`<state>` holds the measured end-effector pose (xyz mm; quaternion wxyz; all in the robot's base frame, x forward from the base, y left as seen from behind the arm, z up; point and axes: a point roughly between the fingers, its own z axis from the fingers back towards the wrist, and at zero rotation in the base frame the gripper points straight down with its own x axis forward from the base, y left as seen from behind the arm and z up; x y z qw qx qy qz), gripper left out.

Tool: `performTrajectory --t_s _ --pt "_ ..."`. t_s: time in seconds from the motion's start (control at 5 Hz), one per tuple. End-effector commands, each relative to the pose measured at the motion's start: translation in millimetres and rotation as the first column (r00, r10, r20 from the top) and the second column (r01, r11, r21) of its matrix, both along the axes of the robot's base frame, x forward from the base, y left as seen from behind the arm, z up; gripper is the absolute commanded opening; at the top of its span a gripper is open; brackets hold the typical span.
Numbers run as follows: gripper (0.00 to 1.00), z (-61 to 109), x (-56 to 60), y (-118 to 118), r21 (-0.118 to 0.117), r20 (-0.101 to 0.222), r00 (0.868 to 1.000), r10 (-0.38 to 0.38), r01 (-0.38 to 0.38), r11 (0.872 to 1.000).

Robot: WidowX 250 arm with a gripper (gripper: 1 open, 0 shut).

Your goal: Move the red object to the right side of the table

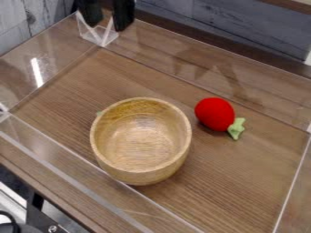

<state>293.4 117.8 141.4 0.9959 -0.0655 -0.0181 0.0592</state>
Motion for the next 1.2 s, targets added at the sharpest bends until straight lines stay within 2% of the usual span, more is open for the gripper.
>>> performTrajectory --t_s 0.0,0.2,0.4,0.8,1.0 --pt "1.00 7.3 8.6 4.8 0.014 0.054 0.997 0.058 -0.059 0.998" --pt "1.00 -0.5 9.9 4.3 0.017 0.062 0.997 0.056 -0.057 0.998" --pt "1.00 -7.8 13.7 7.2 0.030 0.078 0.996 0.051 -0.054 0.998" --pt "1.00 -10.4 19.0 30.4 0.057 0.109 0.993 0.046 -0.052 0.997" --pt "1.00 -11.8 23.9 20.1 0.057 0.119 0.991 0.062 -0.069 0.996"
